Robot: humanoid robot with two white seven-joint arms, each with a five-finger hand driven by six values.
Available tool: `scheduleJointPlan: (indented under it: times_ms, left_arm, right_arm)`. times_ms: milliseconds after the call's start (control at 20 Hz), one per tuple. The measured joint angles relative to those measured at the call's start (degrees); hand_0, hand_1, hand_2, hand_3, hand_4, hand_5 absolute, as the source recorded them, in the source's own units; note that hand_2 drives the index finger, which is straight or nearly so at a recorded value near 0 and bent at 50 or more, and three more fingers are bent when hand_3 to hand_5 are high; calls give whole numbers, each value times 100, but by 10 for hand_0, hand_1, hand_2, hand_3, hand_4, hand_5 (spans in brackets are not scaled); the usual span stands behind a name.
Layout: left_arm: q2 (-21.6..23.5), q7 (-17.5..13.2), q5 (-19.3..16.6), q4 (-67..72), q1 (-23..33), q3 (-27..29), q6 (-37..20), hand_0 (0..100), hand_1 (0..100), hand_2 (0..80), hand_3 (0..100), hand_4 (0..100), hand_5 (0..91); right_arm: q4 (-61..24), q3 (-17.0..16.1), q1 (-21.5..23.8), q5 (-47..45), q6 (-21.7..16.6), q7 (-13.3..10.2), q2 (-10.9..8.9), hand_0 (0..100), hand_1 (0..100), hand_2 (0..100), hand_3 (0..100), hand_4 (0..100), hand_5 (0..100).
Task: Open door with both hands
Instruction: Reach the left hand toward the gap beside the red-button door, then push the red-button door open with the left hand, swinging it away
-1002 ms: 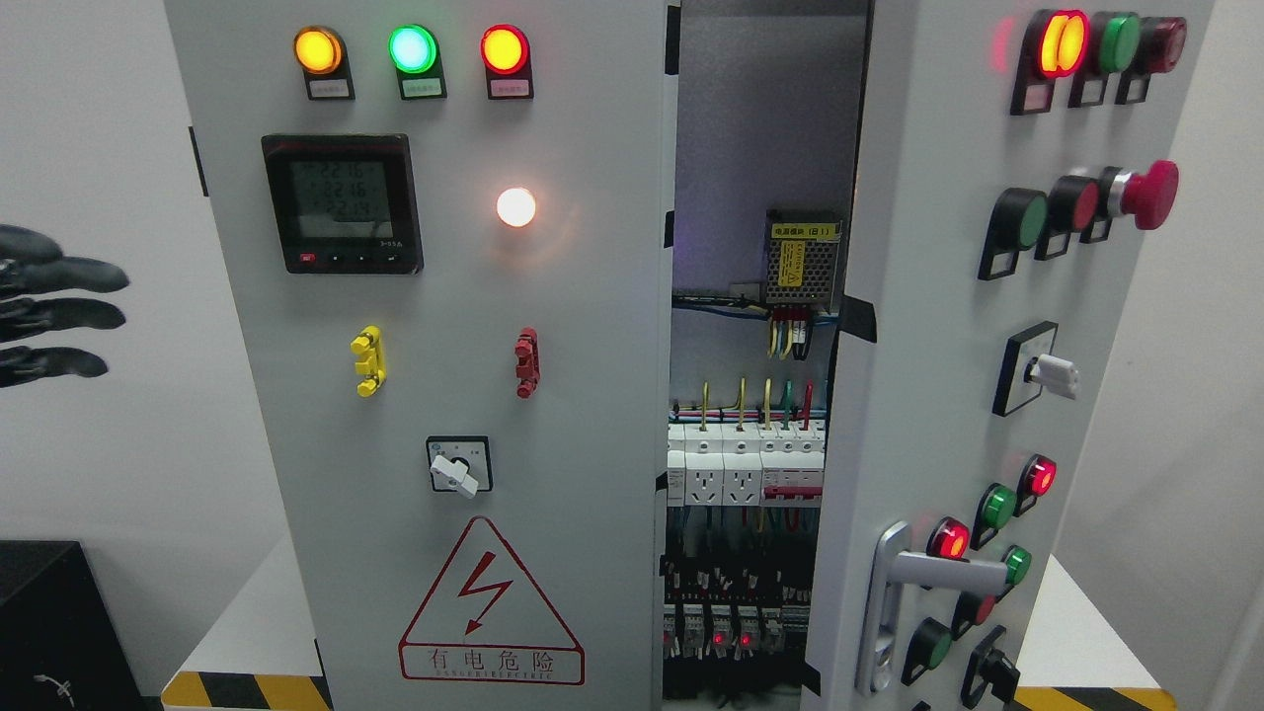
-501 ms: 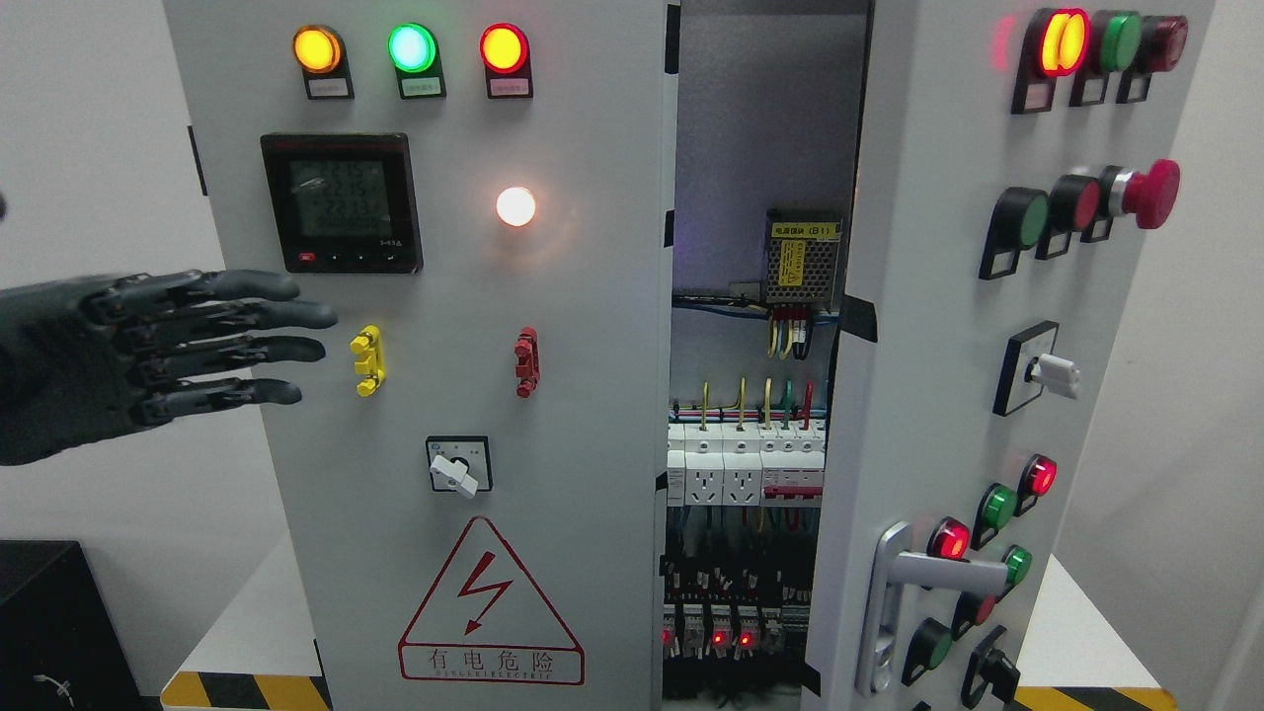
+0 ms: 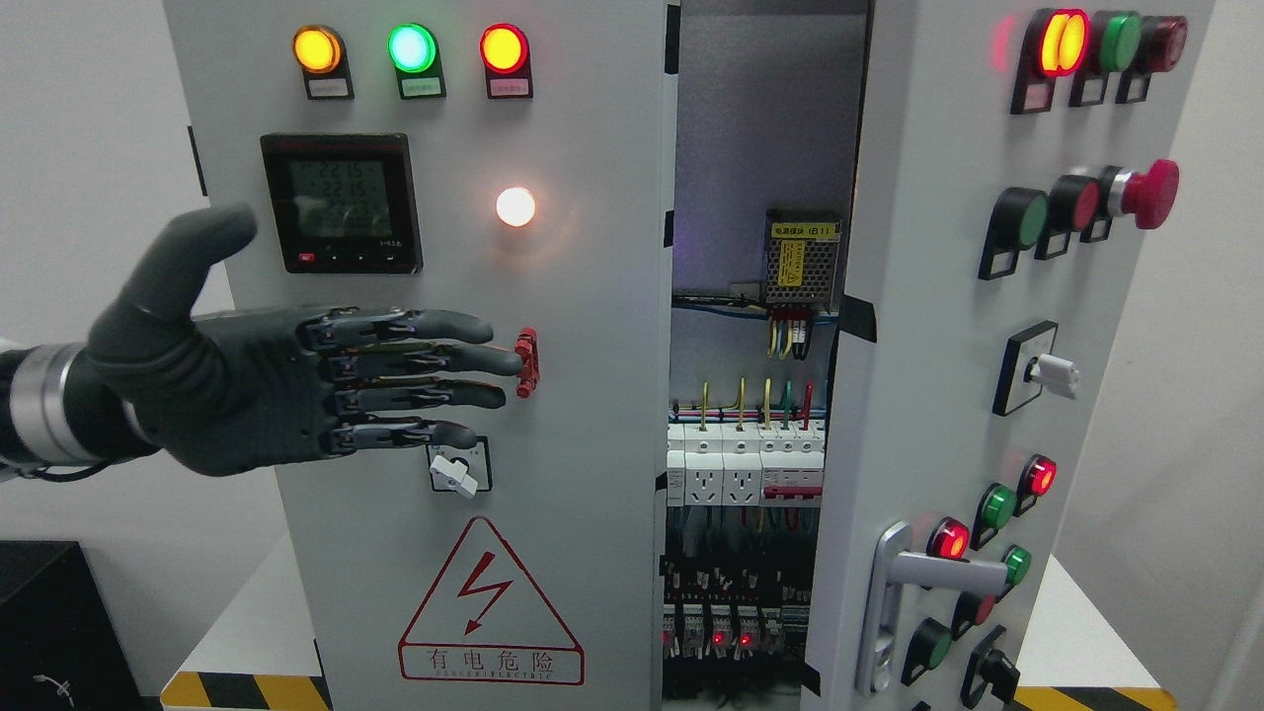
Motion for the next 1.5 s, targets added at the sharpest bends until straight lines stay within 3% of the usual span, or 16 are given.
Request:
scheduleJointPlan:
  times_ms: [601, 951, 1302, 1502]
  left_arm:
    - [-1467, 983, 437, 418, 48, 117, -2, 0, 0, 0, 0, 0, 0]
    - [-2141, 1131, 508, 527, 110, 310, -8, 0, 0, 0, 0, 0, 0]
    - [-2750, 1520, 504, 595, 145, 450, 8, 0, 0, 0, 0, 0, 0]
    - [-3074, 2187, 314, 575, 363, 653, 35, 0, 0, 0, 0, 0, 0]
  right_arm:
    - [0, 0, 0, 0, 0, 0, 0, 0, 0, 0, 0, 0, 0]
    - [0, 0, 0, 0, 0, 0, 0, 0, 0, 0, 0, 0, 0]
    - [-1, 0, 0, 0, 0, 0, 0, 0, 0, 0, 0, 0, 0]
    - [0, 0, 0, 0, 0, 0, 0, 0, 0, 0, 0, 0, 0]
